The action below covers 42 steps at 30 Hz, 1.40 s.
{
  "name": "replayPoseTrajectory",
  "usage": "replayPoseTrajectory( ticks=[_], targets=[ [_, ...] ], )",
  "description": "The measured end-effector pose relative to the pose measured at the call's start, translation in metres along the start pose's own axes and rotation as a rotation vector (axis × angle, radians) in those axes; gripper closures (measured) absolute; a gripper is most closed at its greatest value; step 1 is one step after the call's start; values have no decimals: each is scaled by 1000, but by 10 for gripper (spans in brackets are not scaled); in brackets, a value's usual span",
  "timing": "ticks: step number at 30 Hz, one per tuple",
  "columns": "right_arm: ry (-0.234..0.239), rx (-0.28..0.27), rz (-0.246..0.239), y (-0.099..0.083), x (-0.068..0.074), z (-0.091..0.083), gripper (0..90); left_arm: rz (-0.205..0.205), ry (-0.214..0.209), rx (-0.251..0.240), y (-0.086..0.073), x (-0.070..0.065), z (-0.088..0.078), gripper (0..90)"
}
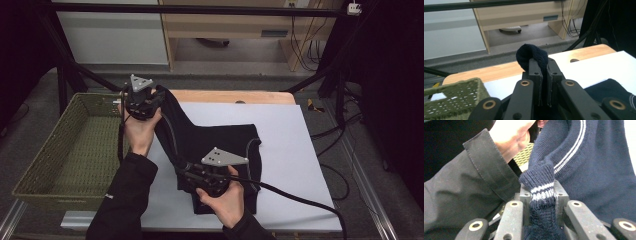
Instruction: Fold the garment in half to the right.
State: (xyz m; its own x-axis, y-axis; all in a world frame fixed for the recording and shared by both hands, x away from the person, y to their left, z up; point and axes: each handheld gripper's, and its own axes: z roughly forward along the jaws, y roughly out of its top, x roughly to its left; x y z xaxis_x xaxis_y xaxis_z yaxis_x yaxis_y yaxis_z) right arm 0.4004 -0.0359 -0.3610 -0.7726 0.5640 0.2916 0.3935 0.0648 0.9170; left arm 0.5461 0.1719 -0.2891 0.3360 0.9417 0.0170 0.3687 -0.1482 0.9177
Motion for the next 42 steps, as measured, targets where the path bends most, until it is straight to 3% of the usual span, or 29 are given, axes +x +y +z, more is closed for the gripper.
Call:
replayPoseTrajectory(
  ticks=[7,18,26,31,36,42],
  targets=[
    [-48,-34,39,-13,-15,-16,755,6,-18,9,-2,-17,14,847],
    [-111,-46,33,-29,-24,-31,752,22,-54,39,-5,-42,36,847],
    [-158,-36,40,-45,-36,-44,749,36,-71,61,-11,-66,54,847],
    [-188,-53,74,-53,-46,-52,742,33,-78,82,-17,-75,67,847],
    [-217,-44,53,-60,-49,-54,738,38,-86,104,-23,-84,78,846],
    [-240,-25,67,-66,-51,-59,743,42,-113,105,-27,-94,85,845]
  ],
)
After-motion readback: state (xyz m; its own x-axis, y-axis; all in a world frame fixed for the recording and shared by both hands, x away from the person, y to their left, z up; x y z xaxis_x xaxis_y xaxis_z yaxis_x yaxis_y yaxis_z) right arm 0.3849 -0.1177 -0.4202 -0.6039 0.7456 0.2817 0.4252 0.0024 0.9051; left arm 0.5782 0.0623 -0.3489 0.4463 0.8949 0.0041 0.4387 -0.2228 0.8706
